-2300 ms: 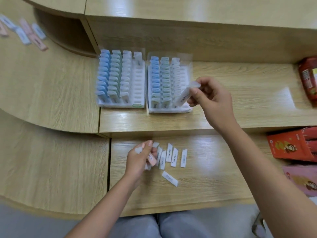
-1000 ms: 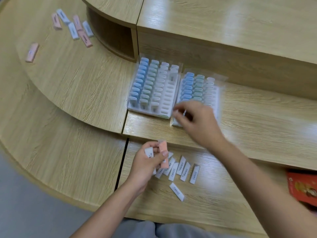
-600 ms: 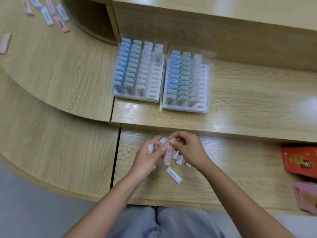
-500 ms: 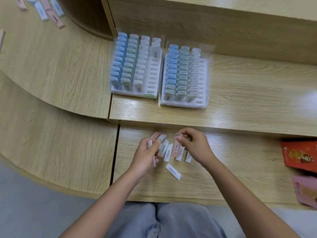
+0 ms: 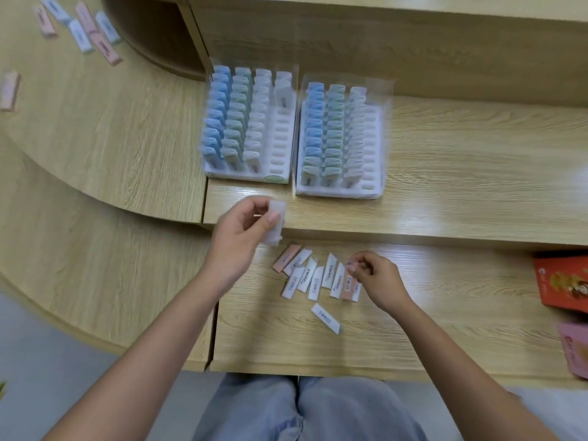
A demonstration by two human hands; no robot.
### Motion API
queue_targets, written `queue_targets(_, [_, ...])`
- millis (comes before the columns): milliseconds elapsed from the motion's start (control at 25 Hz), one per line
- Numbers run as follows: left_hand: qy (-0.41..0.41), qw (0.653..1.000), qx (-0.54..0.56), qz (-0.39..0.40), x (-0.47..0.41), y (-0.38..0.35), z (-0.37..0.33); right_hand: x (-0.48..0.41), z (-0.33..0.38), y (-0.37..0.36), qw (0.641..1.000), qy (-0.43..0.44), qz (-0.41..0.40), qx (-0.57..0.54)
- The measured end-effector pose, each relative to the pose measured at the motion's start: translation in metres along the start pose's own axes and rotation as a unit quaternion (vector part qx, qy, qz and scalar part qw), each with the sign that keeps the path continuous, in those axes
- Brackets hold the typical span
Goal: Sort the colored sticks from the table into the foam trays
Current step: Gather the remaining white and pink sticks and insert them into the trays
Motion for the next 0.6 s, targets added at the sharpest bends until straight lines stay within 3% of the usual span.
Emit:
queue_targets(280, [-0.037,0.999,-0.005,-0.015,-0.035,0.008,-0.057,-0.007,-0.048,0.025,0.995,-0.062,-0.063,0.044])
queue_targets(600, [0.141,0.986,-0.03,0.083,-0.006,-0.009,-0.01,-0.016,-0.07,0.021,0.991,-0.085,-0.08,0.066])
Point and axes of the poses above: each hand's wrist, its own x-axis away from the middle knuckle, its own y-axis out of the back of the hand, z = x × y, the point moved 1 cm from there along -x, towards the middle knuckle, and after that the axes turned 1 degree about -y, right-handed, at the moved point
